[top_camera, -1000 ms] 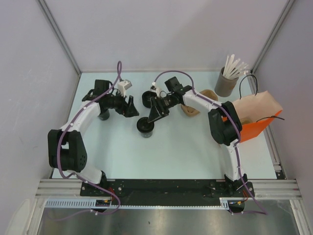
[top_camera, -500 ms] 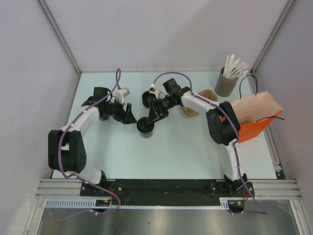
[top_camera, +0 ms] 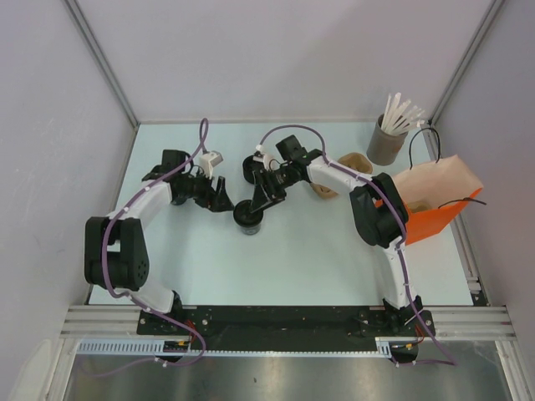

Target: Pack the takeout coffee

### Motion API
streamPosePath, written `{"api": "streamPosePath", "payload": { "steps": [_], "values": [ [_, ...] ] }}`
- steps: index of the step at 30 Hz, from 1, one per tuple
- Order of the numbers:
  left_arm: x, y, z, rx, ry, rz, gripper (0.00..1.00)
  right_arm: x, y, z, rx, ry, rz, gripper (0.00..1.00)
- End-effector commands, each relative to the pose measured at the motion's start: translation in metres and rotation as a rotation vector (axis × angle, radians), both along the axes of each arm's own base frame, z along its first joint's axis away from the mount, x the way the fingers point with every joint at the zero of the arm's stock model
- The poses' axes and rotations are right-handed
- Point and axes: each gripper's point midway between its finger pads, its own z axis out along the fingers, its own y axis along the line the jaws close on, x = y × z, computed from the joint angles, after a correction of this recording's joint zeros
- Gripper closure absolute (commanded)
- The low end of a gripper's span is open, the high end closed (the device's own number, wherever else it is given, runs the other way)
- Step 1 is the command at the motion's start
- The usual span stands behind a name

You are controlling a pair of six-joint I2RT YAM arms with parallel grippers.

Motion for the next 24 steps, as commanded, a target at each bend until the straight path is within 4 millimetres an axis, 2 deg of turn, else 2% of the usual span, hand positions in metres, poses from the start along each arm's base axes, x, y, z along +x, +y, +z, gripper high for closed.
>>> {"api": "streamPosePath", "payload": {
  "steps": [1,6,12,18,24],
  "values": [
    [0.002,-0.006,0.0,-0.031,-0.022,-0.026,0.19,0.007,0.009,-0.003,0.007,-0.033,0.004,0.42],
    [0.002,-0.008,-0.001,-0.045,-0.015,-0.034,0.2,0.005,0.008,-0.007,0.001,-0.025,0.004,0.5],
    [-0.001,-0.011,-0.005,-0.043,0.001,-0.045,0.23,0.004,0.005,-0.014,-0.012,-0.016,0.003,0.52],
    [-0.009,-0.008,-0.02,-0.011,0.033,-0.057,0.34,0.004,0.005,-0.017,-0.025,-0.03,0.0,0.53],
    [-0.023,-0.005,-0.044,0.037,0.082,-0.07,0.5,0.002,0.001,-0.027,-0.058,-0.036,-0.002,0.55]
  ]
}}
